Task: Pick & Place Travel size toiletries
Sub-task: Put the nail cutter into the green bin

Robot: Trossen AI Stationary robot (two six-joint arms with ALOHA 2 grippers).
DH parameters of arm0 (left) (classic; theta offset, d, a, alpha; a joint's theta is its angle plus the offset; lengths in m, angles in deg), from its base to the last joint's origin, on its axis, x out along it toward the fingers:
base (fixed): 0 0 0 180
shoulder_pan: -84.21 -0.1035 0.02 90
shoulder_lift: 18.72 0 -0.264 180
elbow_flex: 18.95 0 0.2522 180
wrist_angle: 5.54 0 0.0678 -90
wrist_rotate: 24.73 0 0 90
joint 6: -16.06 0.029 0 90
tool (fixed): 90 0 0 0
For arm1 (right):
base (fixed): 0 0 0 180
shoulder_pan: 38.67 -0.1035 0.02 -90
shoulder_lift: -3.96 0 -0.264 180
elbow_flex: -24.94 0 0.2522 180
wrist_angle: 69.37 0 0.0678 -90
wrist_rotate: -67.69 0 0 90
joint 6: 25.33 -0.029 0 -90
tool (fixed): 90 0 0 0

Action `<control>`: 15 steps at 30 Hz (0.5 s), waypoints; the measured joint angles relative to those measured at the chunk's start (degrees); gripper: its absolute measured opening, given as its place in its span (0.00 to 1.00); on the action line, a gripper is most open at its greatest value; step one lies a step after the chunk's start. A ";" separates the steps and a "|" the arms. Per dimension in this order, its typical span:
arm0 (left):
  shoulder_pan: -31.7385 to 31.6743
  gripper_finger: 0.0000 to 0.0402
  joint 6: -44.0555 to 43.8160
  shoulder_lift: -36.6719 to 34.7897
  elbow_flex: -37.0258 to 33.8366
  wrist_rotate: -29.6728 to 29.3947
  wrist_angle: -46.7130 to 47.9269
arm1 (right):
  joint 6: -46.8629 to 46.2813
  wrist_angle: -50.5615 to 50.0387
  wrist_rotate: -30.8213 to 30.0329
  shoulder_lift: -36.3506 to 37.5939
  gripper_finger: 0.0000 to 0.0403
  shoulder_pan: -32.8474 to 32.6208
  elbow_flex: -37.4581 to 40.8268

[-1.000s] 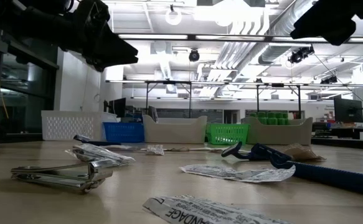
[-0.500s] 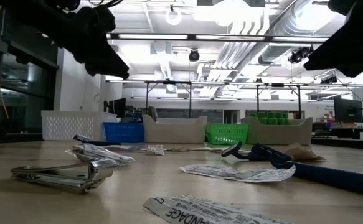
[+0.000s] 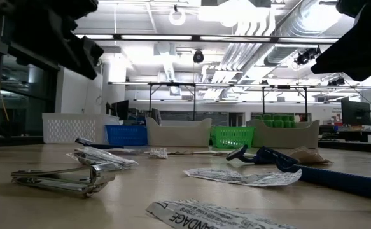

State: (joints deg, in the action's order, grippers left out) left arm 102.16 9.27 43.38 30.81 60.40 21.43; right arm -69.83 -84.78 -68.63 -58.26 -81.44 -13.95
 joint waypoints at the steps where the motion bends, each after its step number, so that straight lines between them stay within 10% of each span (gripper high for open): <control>1: 0.79 0.41 1.07 1.00 0.01 -0.21 -0.57 | 0.29 0.02 0.00 0.00 0.25 0.00 0.00; 15: 2.71 0.59 9.03 21.33 9.27 2.50 -0.99 | 1.01 0.63 0.00 0.00 0.25 0.00 -0.04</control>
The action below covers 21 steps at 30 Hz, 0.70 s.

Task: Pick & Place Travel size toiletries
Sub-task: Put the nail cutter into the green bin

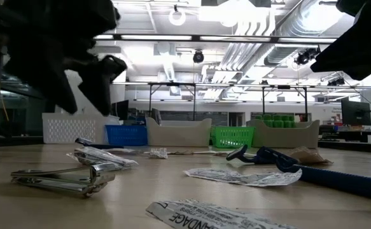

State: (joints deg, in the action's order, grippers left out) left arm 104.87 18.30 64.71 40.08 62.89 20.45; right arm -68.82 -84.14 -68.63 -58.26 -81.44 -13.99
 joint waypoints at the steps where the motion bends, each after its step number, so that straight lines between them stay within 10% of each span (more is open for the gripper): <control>1: 0.00 0.60 0.83 1.72 1.40 0.34 1.39 | 0.00 0.02 0.02 0.00 0.25 0.00 0.00; 21: -0.02 0.48 6.14 15.76 9.09 2.03 7.55 | 0.00 0.00 1.55 0.00 0.25 0.00 0.00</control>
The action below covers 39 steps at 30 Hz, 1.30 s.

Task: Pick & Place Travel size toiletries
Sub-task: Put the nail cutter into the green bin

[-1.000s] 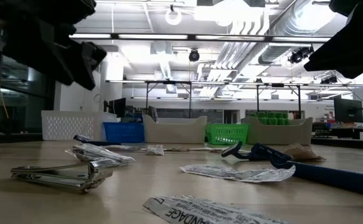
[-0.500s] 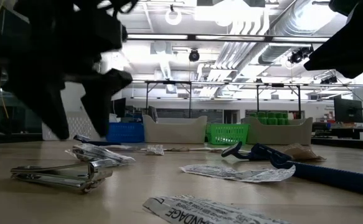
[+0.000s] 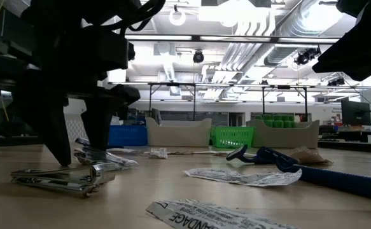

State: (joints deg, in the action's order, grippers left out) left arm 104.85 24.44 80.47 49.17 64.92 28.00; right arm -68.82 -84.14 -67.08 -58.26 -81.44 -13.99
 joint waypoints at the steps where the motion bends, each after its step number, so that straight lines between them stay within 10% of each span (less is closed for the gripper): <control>1: 0.00 0.45 0.20 0.01 -0.01 0.03 -0.02 | 0.00 0.00 0.00 0.00 0.25 0.00 0.00; 13: -0.02 0.14 -1.76 0.12 -0.12 1.34 -0.10 | -0.42 0.03 0.00 0.00 0.25 0.00 0.00; 39: -0.03 0.13 -2.19 0.41 5.56 -3.07 4.44 | 0.20 1.55 -0.04 0.00 0.25 0.00 -0.02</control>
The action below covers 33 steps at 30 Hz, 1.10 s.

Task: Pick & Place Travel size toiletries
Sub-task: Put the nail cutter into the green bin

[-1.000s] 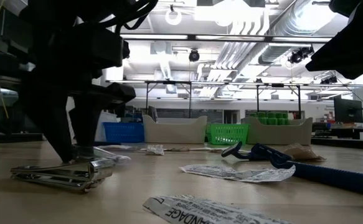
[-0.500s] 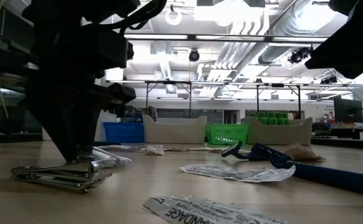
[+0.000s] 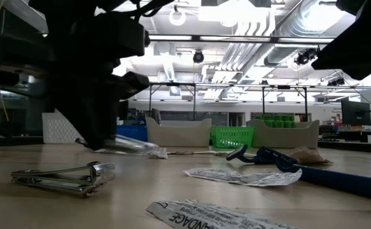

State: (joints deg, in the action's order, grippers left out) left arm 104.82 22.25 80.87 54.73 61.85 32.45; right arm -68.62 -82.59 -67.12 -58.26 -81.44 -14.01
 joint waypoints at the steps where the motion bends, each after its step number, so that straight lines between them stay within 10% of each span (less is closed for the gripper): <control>1: -0.02 0.13 0.00 0.00 0.09 -0.02 -0.13 | 0.00 -0.09 0.04 0.00 0.25 0.02 0.00; 33: -0.86 0.14 -1.46 -0.19 0.13 -6.79 -4.96 | -0.24 -1.53 -0.40 -4.78 0.25 0.02 0.00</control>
State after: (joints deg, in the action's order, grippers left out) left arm 103.96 20.79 80.68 54.86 55.06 27.48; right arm -68.86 -84.12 -67.52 -63.04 -81.42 -14.01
